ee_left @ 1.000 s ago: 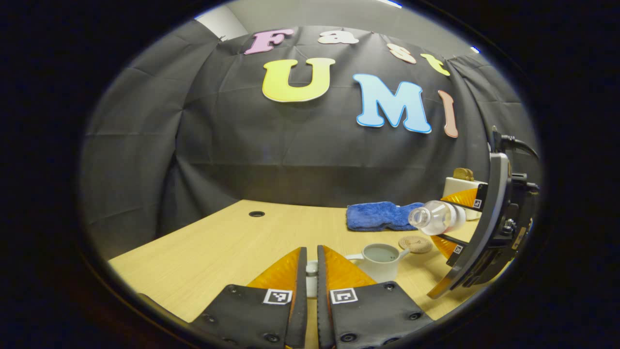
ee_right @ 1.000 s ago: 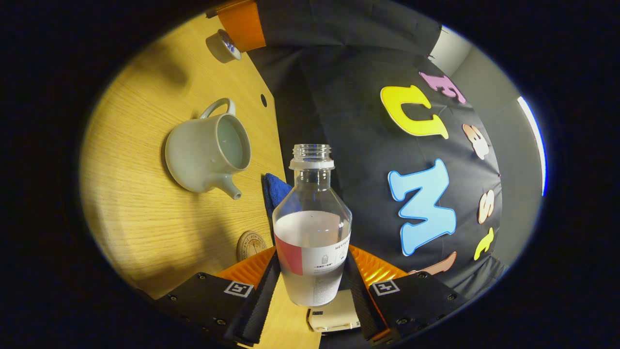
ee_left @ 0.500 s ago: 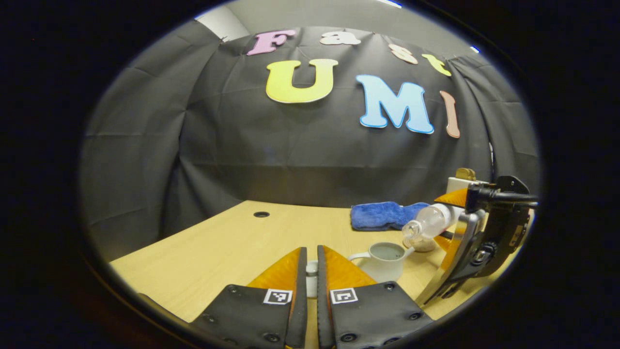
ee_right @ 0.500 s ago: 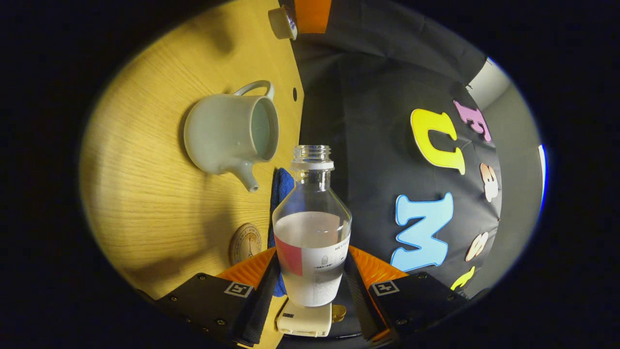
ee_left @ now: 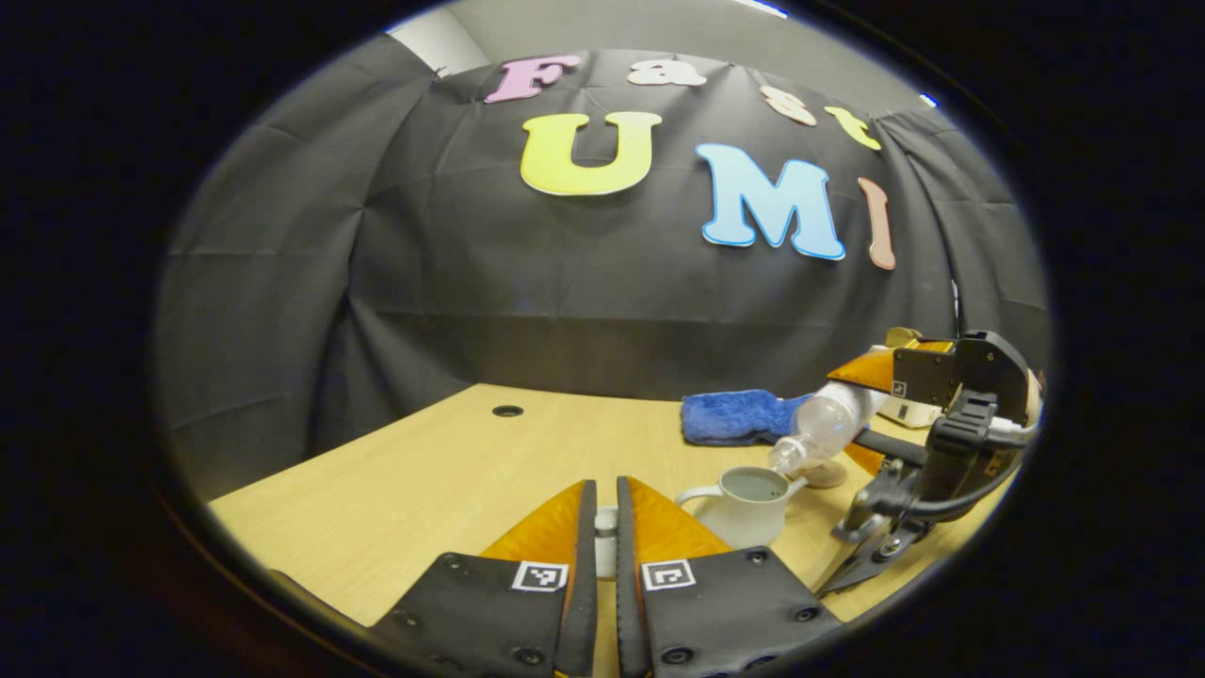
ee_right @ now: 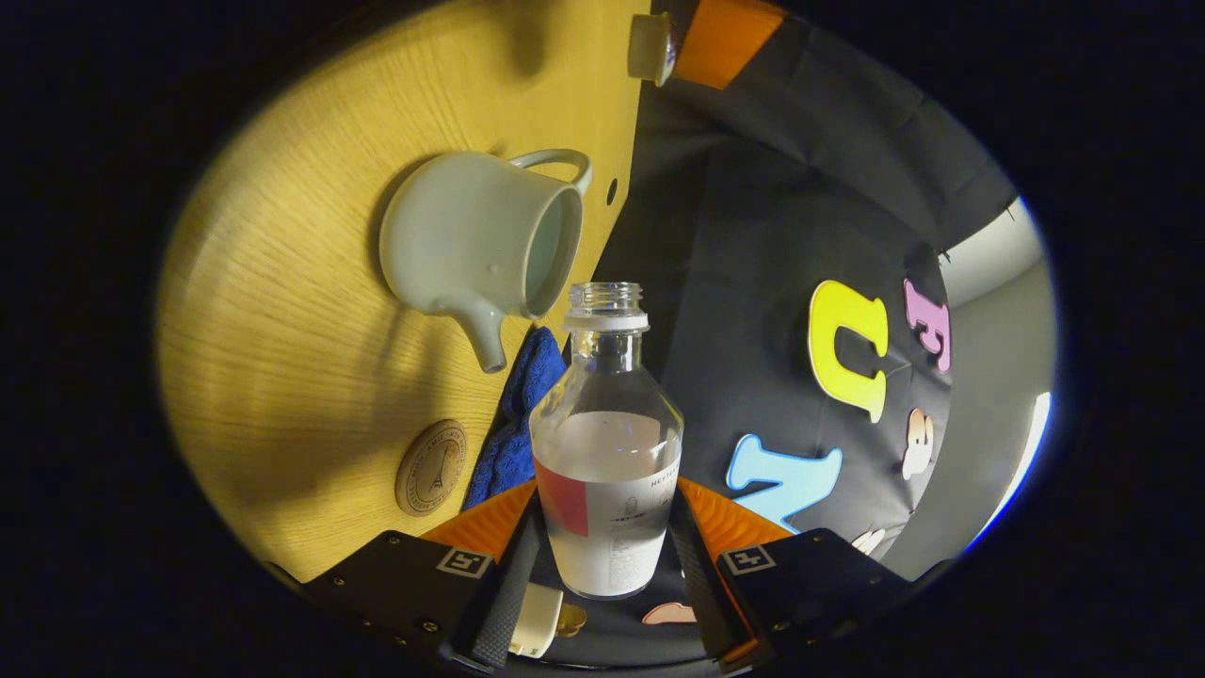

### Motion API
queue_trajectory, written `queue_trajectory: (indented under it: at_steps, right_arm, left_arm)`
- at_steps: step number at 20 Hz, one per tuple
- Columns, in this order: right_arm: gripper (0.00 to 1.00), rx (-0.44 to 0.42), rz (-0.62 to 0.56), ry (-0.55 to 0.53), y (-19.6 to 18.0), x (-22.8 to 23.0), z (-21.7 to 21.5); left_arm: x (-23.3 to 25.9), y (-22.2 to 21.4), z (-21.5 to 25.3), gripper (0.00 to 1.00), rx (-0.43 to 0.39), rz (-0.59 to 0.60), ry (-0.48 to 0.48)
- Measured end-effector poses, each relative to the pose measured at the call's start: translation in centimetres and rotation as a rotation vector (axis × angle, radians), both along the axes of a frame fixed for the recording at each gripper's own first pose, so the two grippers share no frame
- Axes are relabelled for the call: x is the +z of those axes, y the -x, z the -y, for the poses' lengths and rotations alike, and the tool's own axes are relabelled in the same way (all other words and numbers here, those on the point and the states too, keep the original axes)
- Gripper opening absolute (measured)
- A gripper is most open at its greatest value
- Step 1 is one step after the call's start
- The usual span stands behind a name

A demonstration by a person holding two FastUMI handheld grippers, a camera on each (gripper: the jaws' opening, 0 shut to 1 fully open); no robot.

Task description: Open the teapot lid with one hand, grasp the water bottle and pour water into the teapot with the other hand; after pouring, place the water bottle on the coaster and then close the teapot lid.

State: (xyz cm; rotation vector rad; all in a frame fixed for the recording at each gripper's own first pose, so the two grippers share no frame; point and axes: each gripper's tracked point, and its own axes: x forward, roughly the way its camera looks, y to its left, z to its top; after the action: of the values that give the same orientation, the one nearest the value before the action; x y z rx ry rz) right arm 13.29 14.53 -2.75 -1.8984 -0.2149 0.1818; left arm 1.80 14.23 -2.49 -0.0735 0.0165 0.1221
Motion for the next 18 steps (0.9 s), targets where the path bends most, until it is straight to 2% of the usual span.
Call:
queue_trajectory:
  at_steps: [1, 6, 18]
  right_arm:
    - [0.73, 0.008, 0.009, 0.015, 0.0, 0.1, -0.1]
    - [0.73, 0.034, 0.047, 0.09, 0.2, 0.6, -0.6]
    - [0.74, 0.053, 0.098, 0.149, -0.1, 1.8, -1.2]
  left_arm:
    - [0.0, 0.0, 0.0, 0.16, -0.001, 0.0, 0.003]
    - [-0.1, 0.1, -0.1, 0.16, -0.002, 0.001, 0.004]
    - [-0.1, 0.0, -0.2, 0.16, -0.005, 0.003, 0.01]
